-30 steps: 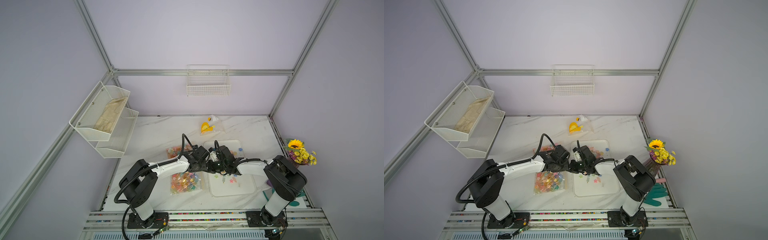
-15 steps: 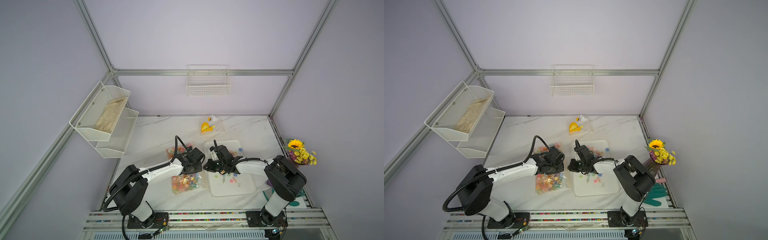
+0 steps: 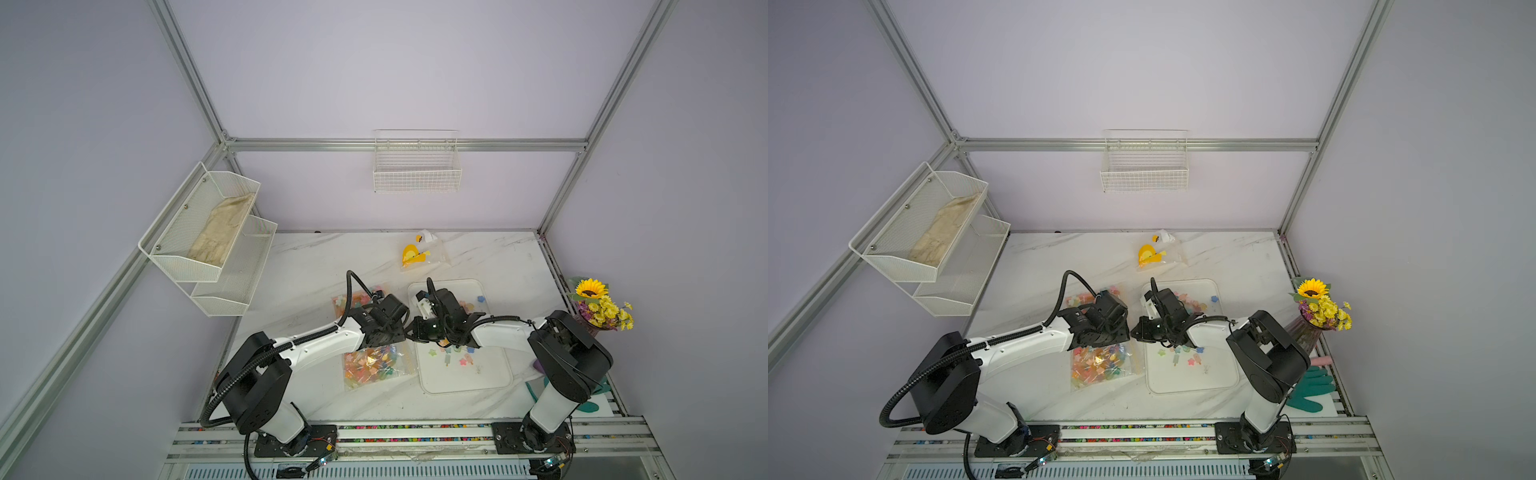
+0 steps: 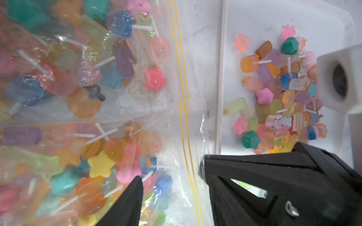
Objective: Pour candies out of the ziploc bag
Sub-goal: Open the ziploc bag at the center of the board.
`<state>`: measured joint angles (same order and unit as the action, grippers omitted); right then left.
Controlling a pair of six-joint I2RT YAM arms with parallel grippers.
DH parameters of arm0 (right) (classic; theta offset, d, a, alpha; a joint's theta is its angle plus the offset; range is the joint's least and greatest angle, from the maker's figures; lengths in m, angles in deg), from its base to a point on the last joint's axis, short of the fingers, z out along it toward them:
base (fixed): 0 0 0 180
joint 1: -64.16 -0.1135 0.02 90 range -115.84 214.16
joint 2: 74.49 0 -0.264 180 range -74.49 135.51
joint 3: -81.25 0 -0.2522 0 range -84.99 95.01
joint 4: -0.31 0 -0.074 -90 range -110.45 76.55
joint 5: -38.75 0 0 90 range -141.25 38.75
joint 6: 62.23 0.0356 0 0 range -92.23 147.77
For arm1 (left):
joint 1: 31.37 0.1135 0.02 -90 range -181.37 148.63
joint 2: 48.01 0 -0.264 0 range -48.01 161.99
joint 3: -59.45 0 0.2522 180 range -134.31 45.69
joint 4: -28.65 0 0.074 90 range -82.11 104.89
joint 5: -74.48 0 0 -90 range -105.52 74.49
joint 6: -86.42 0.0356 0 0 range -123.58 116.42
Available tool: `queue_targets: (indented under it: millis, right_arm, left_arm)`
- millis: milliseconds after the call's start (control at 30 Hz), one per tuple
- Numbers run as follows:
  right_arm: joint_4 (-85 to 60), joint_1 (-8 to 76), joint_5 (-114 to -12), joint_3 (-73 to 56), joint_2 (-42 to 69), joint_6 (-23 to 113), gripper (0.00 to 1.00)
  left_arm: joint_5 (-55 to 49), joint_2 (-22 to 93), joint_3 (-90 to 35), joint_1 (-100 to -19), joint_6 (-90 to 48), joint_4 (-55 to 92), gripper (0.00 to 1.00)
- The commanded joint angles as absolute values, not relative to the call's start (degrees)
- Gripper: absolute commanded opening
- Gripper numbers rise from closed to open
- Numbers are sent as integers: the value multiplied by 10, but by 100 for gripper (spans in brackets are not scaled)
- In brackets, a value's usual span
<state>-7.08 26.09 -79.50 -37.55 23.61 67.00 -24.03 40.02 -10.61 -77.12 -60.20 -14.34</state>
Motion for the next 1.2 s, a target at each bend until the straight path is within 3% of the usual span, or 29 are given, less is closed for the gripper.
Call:
queue_targets:
  millis: [0,300,533,1167]
  right_arm:
    - [-48,257,-806,-380,226,661,0]
    - [-50,254,-812,-379,230,658,0]
    - [-54,254,-807,-379,229,657,0]
    - [-59,254,-803,-376,230,658,0]
  left_arm:
    - [-240,395,-108,-768,-614,-115,55]
    - [-246,421,-112,-766,-630,-97,54]
    - [-248,432,-107,-764,-638,-100,42]
    - [-247,448,-114,-761,-642,-90,37]
